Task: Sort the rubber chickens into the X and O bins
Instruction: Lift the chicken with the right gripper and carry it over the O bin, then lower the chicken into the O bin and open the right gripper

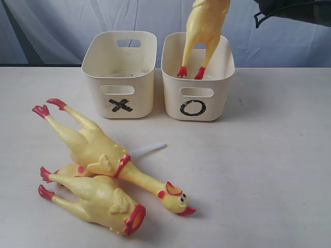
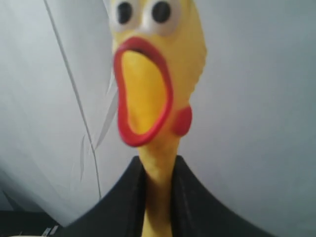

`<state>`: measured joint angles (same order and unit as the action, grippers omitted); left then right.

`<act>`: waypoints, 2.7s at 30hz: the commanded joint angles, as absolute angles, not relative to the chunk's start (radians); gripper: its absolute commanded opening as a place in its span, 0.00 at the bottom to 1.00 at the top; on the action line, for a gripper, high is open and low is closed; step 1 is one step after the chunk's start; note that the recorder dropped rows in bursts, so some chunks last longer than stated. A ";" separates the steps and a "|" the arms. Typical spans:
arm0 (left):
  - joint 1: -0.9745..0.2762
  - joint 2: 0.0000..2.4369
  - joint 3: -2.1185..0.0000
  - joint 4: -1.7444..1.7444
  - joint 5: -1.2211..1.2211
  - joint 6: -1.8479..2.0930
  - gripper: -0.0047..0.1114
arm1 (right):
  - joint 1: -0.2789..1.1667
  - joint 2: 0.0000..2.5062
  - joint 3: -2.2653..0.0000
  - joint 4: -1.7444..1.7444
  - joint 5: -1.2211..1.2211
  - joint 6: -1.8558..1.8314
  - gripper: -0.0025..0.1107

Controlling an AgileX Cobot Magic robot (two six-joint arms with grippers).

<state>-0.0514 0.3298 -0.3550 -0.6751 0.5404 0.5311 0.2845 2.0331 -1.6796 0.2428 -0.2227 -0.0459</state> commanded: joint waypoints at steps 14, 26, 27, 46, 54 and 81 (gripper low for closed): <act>-0.061 0.333 -0.360 -0.677 0.532 0.534 0.04 | 0.282 2.163 -1.851 0.263 0.023 0.000 0.01; -0.061 0.333 -0.360 -0.679 0.532 0.534 0.04 | 0.334 2.201 -1.871 0.188 -0.037 -0.006 0.01; -0.061 0.333 -0.360 -0.679 0.532 0.534 0.04 | 0.339 2.204 -1.871 0.188 -0.038 -0.006 0.01; -0.061 0.333 -0.360 -0.679 0.532 0.534 0.04 | 0.339 2.243 -1.871 0.187 -0.062 -0.006 0.24; -0.061 0.333 -0.360 -0.679 0.532 0.534 0.04 | 0.339 2.243 -1.871 0.187 -0.058 0.000 0.30; -0.061 0.333 -0.360 -0.676 0.532 0.534 0.04 | 0.339 2.121 -1.871 0.050 0.313 -0.006 0.01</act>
<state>-0.0514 0.3298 -0.3550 -0.6751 0.5404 0.5311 0.3423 2.1620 -1.8668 0.0722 0.2491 0.0000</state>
